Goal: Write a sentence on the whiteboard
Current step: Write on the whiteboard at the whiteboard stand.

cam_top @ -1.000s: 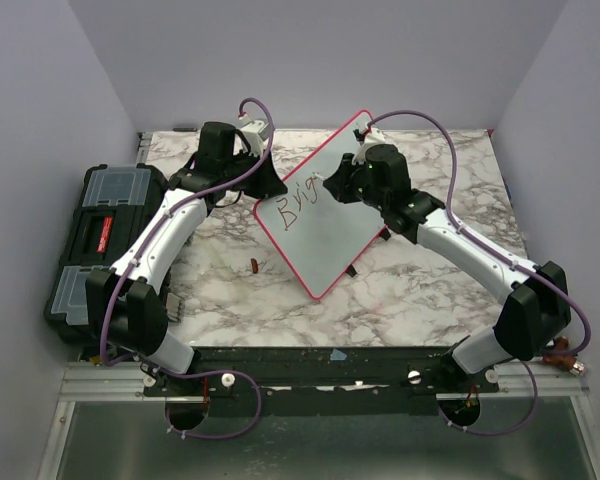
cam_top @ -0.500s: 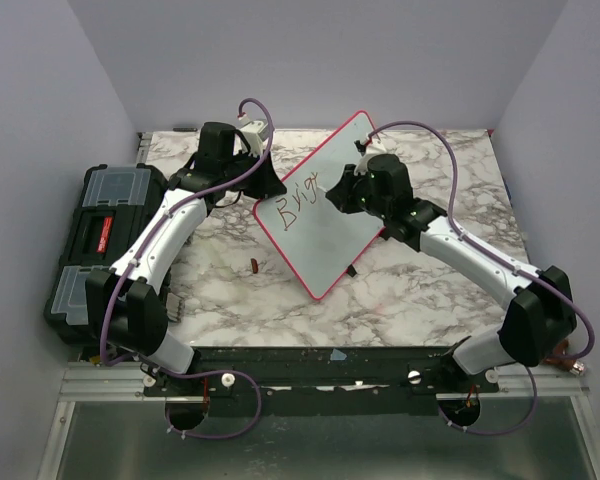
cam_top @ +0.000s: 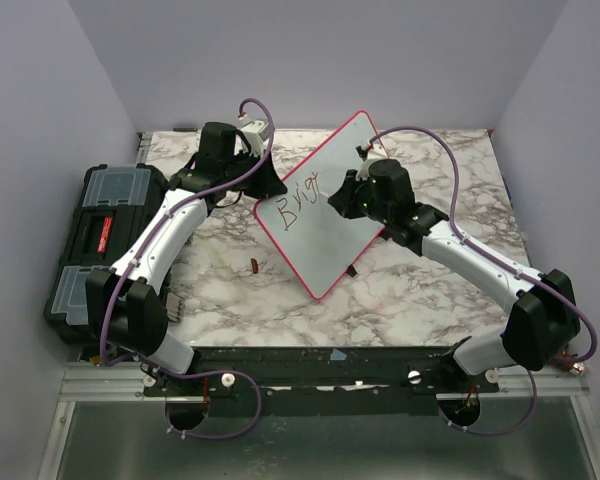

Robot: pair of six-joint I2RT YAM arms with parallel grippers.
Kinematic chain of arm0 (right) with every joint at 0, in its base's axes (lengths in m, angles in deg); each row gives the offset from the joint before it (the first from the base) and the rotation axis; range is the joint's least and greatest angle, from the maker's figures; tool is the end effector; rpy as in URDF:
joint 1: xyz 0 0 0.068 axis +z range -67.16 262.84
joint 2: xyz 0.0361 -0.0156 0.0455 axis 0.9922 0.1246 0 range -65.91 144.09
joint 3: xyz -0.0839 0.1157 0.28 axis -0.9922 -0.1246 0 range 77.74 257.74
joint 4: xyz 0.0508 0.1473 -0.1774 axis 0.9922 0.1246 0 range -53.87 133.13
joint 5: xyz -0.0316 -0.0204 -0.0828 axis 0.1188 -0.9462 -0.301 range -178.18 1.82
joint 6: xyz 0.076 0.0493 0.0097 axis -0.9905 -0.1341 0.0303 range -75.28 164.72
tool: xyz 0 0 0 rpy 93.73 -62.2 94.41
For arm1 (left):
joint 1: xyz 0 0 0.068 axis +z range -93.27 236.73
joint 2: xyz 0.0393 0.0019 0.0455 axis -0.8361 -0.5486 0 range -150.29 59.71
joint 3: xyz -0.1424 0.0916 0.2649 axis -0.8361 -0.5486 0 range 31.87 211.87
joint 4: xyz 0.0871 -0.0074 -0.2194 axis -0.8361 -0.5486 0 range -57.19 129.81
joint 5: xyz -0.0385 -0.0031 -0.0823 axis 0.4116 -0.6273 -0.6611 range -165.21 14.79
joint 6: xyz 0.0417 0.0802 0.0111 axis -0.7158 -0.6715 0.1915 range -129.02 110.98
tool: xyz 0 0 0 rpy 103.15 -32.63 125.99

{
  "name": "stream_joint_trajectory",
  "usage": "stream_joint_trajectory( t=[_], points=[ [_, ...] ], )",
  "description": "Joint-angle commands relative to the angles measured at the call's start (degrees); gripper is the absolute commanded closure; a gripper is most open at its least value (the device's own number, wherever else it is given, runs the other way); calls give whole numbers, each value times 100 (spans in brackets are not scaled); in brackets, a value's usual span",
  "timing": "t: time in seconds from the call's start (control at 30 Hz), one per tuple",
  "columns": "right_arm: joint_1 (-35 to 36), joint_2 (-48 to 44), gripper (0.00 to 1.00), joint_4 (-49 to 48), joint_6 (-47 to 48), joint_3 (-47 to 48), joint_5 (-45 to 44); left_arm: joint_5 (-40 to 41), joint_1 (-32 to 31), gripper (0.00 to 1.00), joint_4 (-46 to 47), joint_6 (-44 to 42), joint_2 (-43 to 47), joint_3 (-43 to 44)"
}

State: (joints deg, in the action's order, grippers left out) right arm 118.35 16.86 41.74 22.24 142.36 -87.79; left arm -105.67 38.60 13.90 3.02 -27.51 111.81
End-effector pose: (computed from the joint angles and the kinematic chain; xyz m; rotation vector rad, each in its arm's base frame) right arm 0.2841 0.2033 0.3442 -0.2365 2.0328 0.6532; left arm 0.3193 -0.1482 0.3729 0.4332 2.1440 -0.8735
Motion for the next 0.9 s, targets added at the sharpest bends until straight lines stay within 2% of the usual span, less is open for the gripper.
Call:
stream_joint_trajectory(
  t=[0.0,0.5,0.87],
  points=[
    [0,-50,99,90,35,-44,-254,424,-60,100,303,-263,232,-27],
    [0,313,99,204,242,668,-608,452,-64,100,321,-351,303,-93],
    [0,-181,99,241,348,699,-957,473,-59,100,344,-359,300,-84]
  ],
)
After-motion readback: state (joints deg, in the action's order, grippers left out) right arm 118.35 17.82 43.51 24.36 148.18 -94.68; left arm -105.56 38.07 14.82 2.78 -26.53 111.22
